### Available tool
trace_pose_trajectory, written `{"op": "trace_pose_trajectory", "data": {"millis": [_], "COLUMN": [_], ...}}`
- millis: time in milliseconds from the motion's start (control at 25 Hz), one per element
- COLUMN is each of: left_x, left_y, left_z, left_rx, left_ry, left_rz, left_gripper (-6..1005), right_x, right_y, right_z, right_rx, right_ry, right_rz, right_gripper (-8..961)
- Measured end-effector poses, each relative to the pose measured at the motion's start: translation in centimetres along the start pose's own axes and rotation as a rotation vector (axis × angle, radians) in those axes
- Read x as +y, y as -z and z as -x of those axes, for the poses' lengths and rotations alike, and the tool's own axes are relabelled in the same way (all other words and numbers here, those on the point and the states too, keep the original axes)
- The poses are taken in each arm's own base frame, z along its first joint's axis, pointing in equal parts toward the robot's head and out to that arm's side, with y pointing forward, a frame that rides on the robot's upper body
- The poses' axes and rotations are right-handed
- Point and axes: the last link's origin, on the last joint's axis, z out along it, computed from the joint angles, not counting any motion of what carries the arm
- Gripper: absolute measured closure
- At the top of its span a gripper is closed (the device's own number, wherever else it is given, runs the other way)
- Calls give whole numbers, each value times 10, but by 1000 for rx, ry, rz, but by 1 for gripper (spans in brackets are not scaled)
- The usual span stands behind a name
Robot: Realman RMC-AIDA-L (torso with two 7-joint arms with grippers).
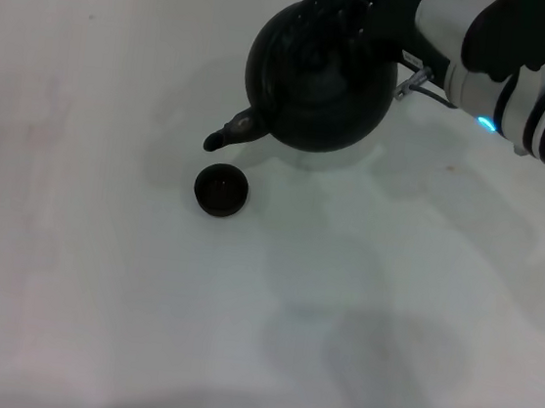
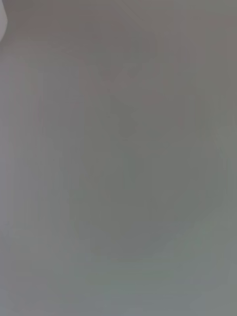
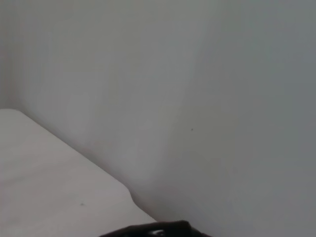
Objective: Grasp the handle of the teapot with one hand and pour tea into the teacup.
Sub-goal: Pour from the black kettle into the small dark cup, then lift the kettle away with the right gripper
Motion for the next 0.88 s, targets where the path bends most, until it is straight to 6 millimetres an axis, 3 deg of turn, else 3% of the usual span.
{"op": "trace_pose_trajectory", "data": {"millis": [880], "left_x": [-2], "left_y": [2], "left_z": [-1], "left_rx": [6], "left_ry": [3], "left_rz": [-12], "left_gripper": [170], "right_x": [9], "right_y": [-2], "right_z": [0], "right_rx": [-60], "right_ry": [160], "right_rz": [-23], "right_gripper": [805]}}
